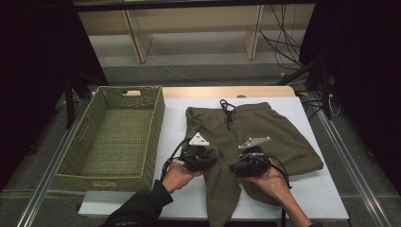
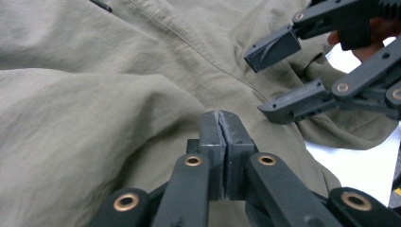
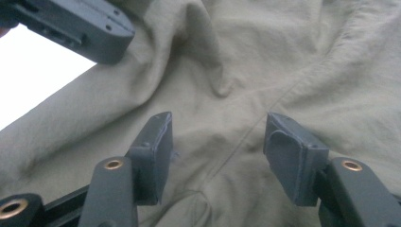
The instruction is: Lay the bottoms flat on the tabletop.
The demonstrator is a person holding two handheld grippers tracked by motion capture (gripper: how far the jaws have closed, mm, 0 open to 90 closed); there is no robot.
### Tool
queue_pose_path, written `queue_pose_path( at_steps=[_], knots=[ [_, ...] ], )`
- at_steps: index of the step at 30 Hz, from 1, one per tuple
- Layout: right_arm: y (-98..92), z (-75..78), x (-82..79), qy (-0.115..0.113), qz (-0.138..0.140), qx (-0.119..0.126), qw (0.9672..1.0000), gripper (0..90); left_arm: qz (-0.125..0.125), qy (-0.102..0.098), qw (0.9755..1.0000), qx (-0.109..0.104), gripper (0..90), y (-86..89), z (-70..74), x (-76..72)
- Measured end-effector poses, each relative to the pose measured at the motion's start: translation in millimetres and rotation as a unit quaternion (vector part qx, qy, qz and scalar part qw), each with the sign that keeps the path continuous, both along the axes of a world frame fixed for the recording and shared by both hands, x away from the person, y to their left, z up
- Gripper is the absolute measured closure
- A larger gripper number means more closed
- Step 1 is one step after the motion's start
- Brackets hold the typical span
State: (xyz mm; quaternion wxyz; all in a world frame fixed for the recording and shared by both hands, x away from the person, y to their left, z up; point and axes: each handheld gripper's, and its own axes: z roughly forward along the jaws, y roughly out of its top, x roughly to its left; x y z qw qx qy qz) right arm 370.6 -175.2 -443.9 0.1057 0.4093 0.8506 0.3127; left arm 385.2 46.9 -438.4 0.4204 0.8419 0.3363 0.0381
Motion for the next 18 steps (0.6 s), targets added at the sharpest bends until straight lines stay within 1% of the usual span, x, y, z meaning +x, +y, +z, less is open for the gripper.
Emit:
queue_pose_path(
  at_steps=[1, 3, 5, 7, 8, 9, 11, 12, 13, 14, 15, 16, 18],
  knots=[
    [1.5, -1.2, -0.4, 0.001, 0.003, 0.0, 1.0, 43.4, -0.001, 0.0, 1.0, -0.001, 85.6, 0.9, 0.1, -0.4],
    [5.1, -3.3, -1.9, 0.003, 0.009, -0.008, 0.9999, 42.8, -0.004, -0.001, 1.0, -0.002, 81.4, 3.3, 0.5, -2.3],
    [9.1, -6.2, -3.3, 0.007, 0.017, -0.012, 0.9998, 42.5, -0.005, -0.002, 1.0, -0.003, 80.3, 5.7, 0.7, -4.6],
    [14.4, -9.8, -5.1, 0.013, 0.025, -0.022, 0.9994, 45.1, -0.004, -0.002, 1.0, -0.006, 78.4, 8.4, 1.8, -6.1],
    [17.1, -11.9, -6.0, 0.014, 0.032, -0.032, 0.9989, 49.8, -0.004, -0.004, 0.9999, -0.008, 77.3, 10.0, 2.8, -6.7],
    [20.1, -13.6, -7.6, 0.019, 0.033, -0.043, 0.9984, 57.1, -0.004, -0.006, 0.9999, -0.012, 76.2, 11.5, 4.0, -7.6],
    [24.7, -16.7, -9.2, 0.02, 0.037, -0.057, 0.9975, 72.6, -0.004, -0.012, 0.9998, -0.016, 72.9, 15.2, 7.3, -9.5],
    [25.2, -17.3, -9.2, 0.014, 0.042, -0.069, 0.9966, 79.6, 0.0, -0.017, 0.9997, -0.019, 70.5, 17.5, 9.5, -10.8],
    [25.2, -16.6, -9.3, 0.015, 0.037, -0.062, 0.9972, 87.3, 0.001, -0.02, 0.9996, -0.018, 66.4, 19.0, 10.8, -11.4],
    [23.0, -15.2, -8.8, 0.016, 0.044, -0.065, 0.9968, 89.9, 0.003, -0.023, 0.9996, -0.018, 64.2, 21.0, 12.3, -12.2],
    [21.9, -12.7, -8.9, 0.012, 0.037, -0.057, 0.9976, 90.0, 0.007, -0.026, 0.9995, -0.018, 61.6, 22.5, 13.5, -13.0],
    [18.0, -8.8, -8.5, 0.002, 0.041, -0.061, 0.9973, 90.0, 0.011, -0.03, 0.9994, -0.015, 57.9, 23.9, 14.5, -14.0],
    [8.8, 0.7, -7.3, -0.019, 0.027, -0.051, 0.9981, 90.0, 0.02, -0.038, 0.999, -0.011, 50.5, 25.3, 15.2, -15.7]
  ],
)
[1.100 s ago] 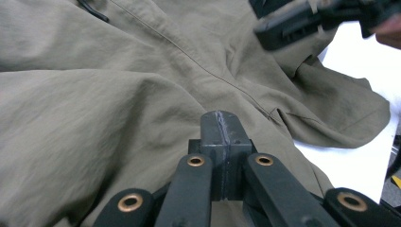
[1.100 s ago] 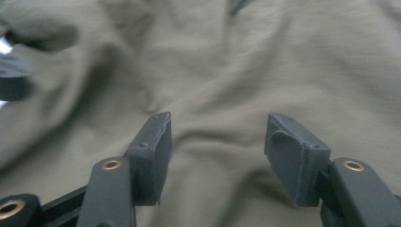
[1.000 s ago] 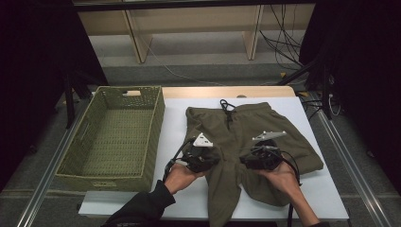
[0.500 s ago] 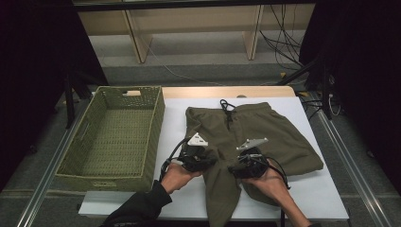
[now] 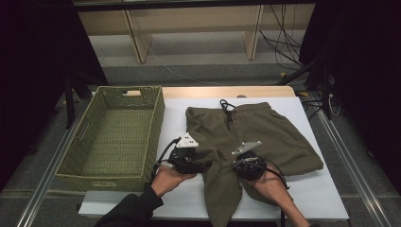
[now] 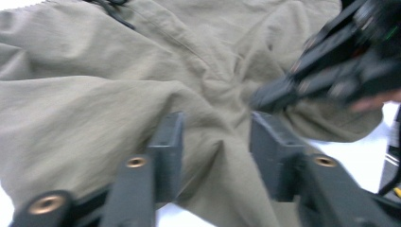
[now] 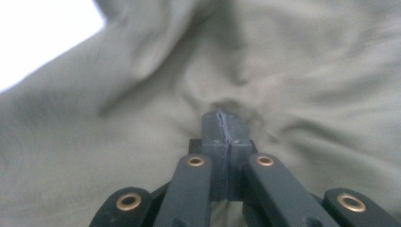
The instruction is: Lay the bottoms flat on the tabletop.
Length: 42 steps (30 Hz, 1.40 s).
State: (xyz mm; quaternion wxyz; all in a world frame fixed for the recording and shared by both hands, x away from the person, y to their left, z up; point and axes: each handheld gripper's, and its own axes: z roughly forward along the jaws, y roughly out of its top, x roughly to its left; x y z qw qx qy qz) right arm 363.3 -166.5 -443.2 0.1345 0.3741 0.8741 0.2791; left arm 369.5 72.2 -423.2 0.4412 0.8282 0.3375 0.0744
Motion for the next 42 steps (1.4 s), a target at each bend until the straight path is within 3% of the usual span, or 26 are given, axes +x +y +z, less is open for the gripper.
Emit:
queue_pose_path(
  at_steps=[4, 8, 9, 11, 13, 16, 20, 24, 26, 28, 30, 32, 34, 35, 37, 39, 42],
  knots=[
    [-32.8, 10.4, 8.1, -0.03, -0.06, -0.002, 0.9978, 90.0, 0.017, -0.001, 0.9998, 0.008, 40.0, 0.8, -3.3, -1.9],
    [-69.6, 8.1, 16.9, -0.027, -0.111, 0.0, 0.9934, 90.0, 0.03, 0.001, 0.9994, 0.017, 34.6, 2.1, -8.4, -2.8],
    [-76.0, 6.5, 19.3, -0.03, -0.123, -0.008, 0.9919, 90.0, 0.032, 0.002, 0.9993, 0.017, 33.6, 2.8, -9.7, -3.0],
    [-87.2, -0.3, 25.0, -0.035, -0.152, -0.046, 0.9867, 90.0, 0.037, 0.003, 0.9991, 0.022, 32.3, 4.2, -12.3, -3.3],
    [-98.6, -6.9, 30.3, -0.019, -0.167, -0.044, 0.9847, 90.0, 0.041, 0.005, 0.9988, 0.026, 31.5, 5.5, -14.5, -3.1],
    [-99.5, 2.6, 24.3, -0.036, -0.16, -0.016, 0.9863, 87.8, 0.043, 0.003, 0.9987, 0.028, 30.9, 6.7, -14.9, -4.5],
    [-82.4, 15.3, 13.8, -0.043, -0.13, 0.032, 0.9901, 66.5, 0.047, -0.003, 0.9986, 0.023, 29.2, 8.1, -13.2, -7.3],
    [-59.4, 21.3, 2.6, -0.041, -0.093, 0.06, 0.993, 51.9, 0.052, -0.006, 0.9984, 0.019, 27.2, 12.0, -12.9, -12.0],
    [-45.9, 23.0, -3.3, -0.042, -0.07, 0.068, 0.9943, 49.0, 0.052, -0.008, 0.9984, 0.021, 26.5, 14.0, -13.5, -13.8],
    [-31.3, 20.7, -8.0, -0.033, -0.05, 0.05, 0.997, 47.4, 0.055, -0.007, 0.9982, 0.021, 25.8, 15.7, -14.5, -15.5],
    [-19.9, 13.1, -9.7, -0.028, -0.038, 0.019, 0.9987, 50.4, 0.055, -0.005, 0.9982, 0.022, 25.2, 17.4, -15.2, -16.8],
    [-14.5, 6.2, -9.3, -0.033, -0.036, -0.009, 0.9987, 69.3, 0.056, -0.005, 0.9982, 0.021, 25.1, 18.5, -16.0, -17.7],
    [-15.3, 6.1, -7.9, -0.038, -0.036, -0.01, 0.9986, 84.1, 0.056, -0.004, 0.9982, 0.02, 25.0, 19.6, -16.5, -18.0],
    [-17.4, 7.9, -7.3, -0.052, -0.039, -0.013, 0.9978, 88.1, 0.056, -0.003, 0.9982, 0.02, 25.0, 20.4, -16.6, -17.9],
    [-26.3, 13.9, -3.1, -0.071, -0.055, -0.013, 0.9959, 89.6, 0.057, -0.003, 0.9982, 0.019, 24.9, 21.1, -17.2, -17.6],
    [-41.1, 15.7, 5.8, -0.093, -0.089, -0.025, 0.9914, 89.7, 0.056, 0.0, 0.9982, 0.022, 24.7, 21.0, -19.4, -16.8],
    [-67.5, 10.6, 20.9, -0.075, -0.134, -0.009, 0.9881, 89.6, 0.055, 0.008, 0.9981, 0.027, 23.9, 19.2, -24.6, -16.1]
  ],
)
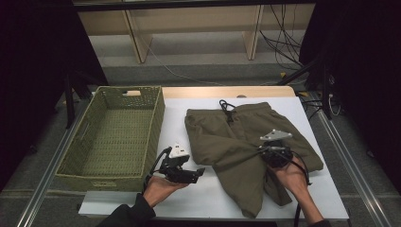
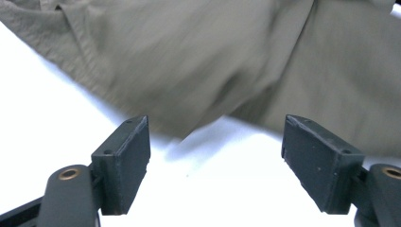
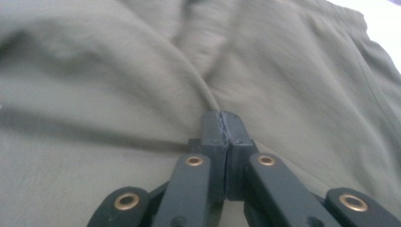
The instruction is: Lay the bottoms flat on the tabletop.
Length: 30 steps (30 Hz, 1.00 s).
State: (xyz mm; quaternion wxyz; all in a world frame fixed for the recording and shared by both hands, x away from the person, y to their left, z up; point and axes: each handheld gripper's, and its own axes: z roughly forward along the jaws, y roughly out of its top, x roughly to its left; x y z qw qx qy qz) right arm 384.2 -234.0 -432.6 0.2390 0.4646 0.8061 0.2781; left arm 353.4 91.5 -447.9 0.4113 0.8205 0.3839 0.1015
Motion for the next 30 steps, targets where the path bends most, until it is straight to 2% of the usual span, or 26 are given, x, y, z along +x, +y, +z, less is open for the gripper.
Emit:
queue_pose_path(
  at_steps=[4, 7, 12, 15, 18, 22, 26, 30],
  knots=[
    [-14.3, -5.9, 6.2, 0.015, -0.014, -0.001, 0.9998, 88.7, -0.004, 0.004, 1.0, 0.002, 23.2, -2.9, -2.7, -0.9],
    [-17.9, -10.3, 9.0, 0.015, -0.024, -0.027, 0.9992, 88.0, -0.005, 0.004, 1.0, 0.004, 23.0, -3.4, -3.6, -1.4],
    [-26.2, -14.2, 8.9, 0.025, -0.029, -0.042, 0.9984, 84.1, -0.01, 0.0, 0.9999, 0.003, 23.0, -6.3, -2.5, -2.6],
    [-30.1, -15.5, 8.0, 0.032, -0.027, -0.033, 0.9986, 83.5, -0.016, 0.006, 0.9998, 0.003, 23.0, -10.0, -3.7, -2.7],
    [-30.1, -14.3, 4.5, 0.029, -0.02, -0.031, 0.9989, 83.5, -0.023, 0.01, 0.9997, -0.001, 23.4, -15.2, -3.4, -4.0],
    [-31.6, -12.2, 3.5, 0.029, -0.019, -0.014, 0.9993, 80.8, -0.041, 0.013, 0.999, -0.012, 25.6, -25.3, -2.3, -7.5],
    [-31.3, -4.7, -1.5, 0.015, -0.016, 0.003, 0.9998, 72.3, -0.07, 0.031, 0.9969, -0.018, 29.9, -37.3, -6.7, -12.4],
    [-29.6, 3.8, -7.2, 0.0, -0.015, 0.026, 0.9996, 64.0, -0.084, 0.039, 0.9956, -0.013, 31.8, -54.6, -15.1, -13.9]
  ],
)
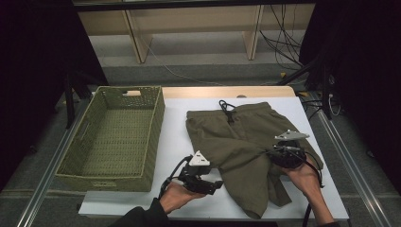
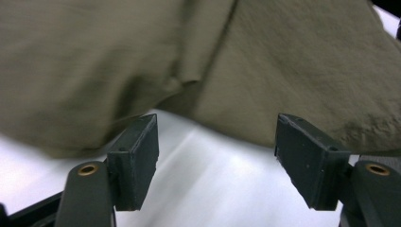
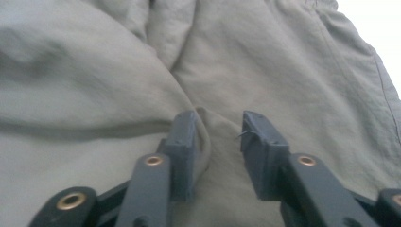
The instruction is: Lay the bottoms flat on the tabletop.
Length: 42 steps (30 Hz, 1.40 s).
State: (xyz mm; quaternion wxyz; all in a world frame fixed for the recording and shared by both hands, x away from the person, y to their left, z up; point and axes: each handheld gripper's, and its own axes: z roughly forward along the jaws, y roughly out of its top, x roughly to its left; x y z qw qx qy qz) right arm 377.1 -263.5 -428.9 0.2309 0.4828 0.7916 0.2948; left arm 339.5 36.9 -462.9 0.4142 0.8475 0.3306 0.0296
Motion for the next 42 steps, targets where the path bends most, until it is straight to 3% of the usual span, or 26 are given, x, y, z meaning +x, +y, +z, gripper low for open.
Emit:
queue_pose_path(
  at_steps=[3, 8, 12, 16, 20, 22, 26, 31, 36, 42],
  knots=[
    [0.4, 1.4, -2.0, -0.005, 0.002, 0.009, 0.9999, 60.5, -0.004, 0.011, 0.9999, -0.001, 33.0, -10.3, -6.2, 2.7],
    [2.4, 4.4, -3.3, -0.015, 0.006, 0.019, 0.9997, 56.9, -0.006, 0.004, 0.9999, 0.013, 34.1, -21.7, -12.9, 8.0],
    [2.2, 4.7, -3.8, -0.014, 0.008, 0.026, 0.9995, 53.4, -0.013, 0.008, 0.9997, 0.02, 40.4, -27.1, -20.4, 11.9],
    [0.8, 3.8, -3.0, -0.01, 0.005, 0.027, 0.9996, 50.4, -0.02, -0.001, 0.9994, 0.029, 58.2, -34.5, -24.3, 12.0],
    [-0.1, 3.3, -1.9, -0.006, 0.0, 0.033, 0.9994, 48.4, -0.032, -0.011, 0.9986, 0.042, 87.7, -38.0, -23.4, 11.0],
    [0.2, 3.5, -1.9, -0.004, -0.003, 0.036, 0.9993, 48.3, -0.035, -0.014, 0.9984, 0.043, 89.5, -37.0, -22.8, 10.4],
    [1.2, 2.7, -1.4, 0.0, 0.004, 0.032, 0.9995, 48.3, -0.041, -0.027, 0.998, 0.041, 89.8, -26.7, -13.6, 9.2],
    [1.3, 3.0, -1.5, 0.0, 0.005, 0.03, 0.9995, 49.1, -0.03, -0.033, 0.9986, 0.03, 89.8, -2.7, 2.3, 8.2],
    [1.2, 2.8, -1.1, 0.002, 0.005, 0.027, 0.9996, 50.1, -0.008, -0.045, 0.9986, 0.026, 89.8, 30.5, 18.7, 3.4],
    [0.1, 1.8, -0.8, 0.014, -0.002, 0.012, 0.9998, 49.7, 0.025, -0.044, 0.9986, 0.014, 89.8, 63.0, 24.8, -0.8]
  ],
)
